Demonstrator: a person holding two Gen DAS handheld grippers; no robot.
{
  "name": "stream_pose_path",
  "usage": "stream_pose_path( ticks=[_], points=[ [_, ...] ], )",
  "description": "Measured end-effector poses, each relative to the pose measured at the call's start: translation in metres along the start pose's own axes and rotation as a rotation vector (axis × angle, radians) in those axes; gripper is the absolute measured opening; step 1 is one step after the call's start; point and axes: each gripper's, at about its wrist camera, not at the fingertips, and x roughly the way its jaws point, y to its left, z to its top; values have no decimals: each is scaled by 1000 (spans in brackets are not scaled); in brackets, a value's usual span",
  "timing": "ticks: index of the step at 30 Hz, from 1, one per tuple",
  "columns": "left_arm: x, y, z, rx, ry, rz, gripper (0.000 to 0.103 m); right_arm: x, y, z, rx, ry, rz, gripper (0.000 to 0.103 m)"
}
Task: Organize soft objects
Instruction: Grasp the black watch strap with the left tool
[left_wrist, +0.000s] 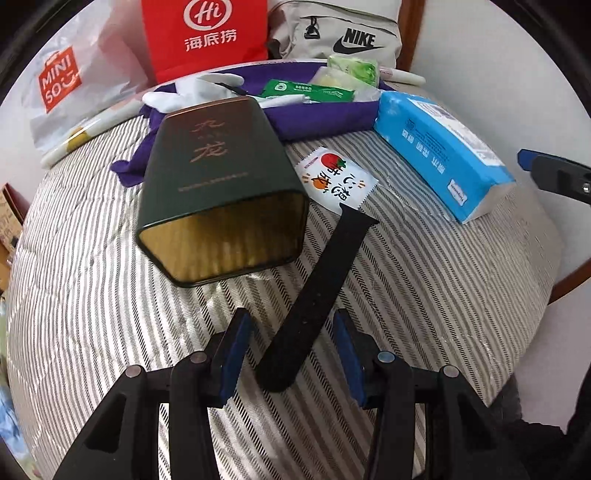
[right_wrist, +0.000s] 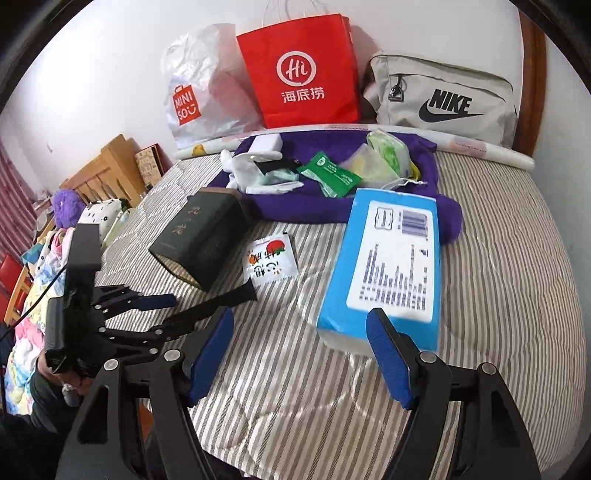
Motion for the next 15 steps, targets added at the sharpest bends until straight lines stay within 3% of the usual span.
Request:
stream_pose_path(
  ticks=[2,5,8,13,15],
  points=[
    [1,-5,0,24,-14,23,44,-2,-1,-4,2,-5,-13,74],
    [-1,-14,-1,44,-18,20,25,-4,-6,-8,20,-13,-12,74],
    [-3,-26,-5,61,-2,2,21,-2,-8,-10,23,-10,-19,74],
    [-2,-34,-3,58,17,-22,23,-1,-14,-15,45,-8,-1,74],
    [1,-31,1,27,22,-53,36,-1,-14,-17,48,-10,1,74]
  ],
)
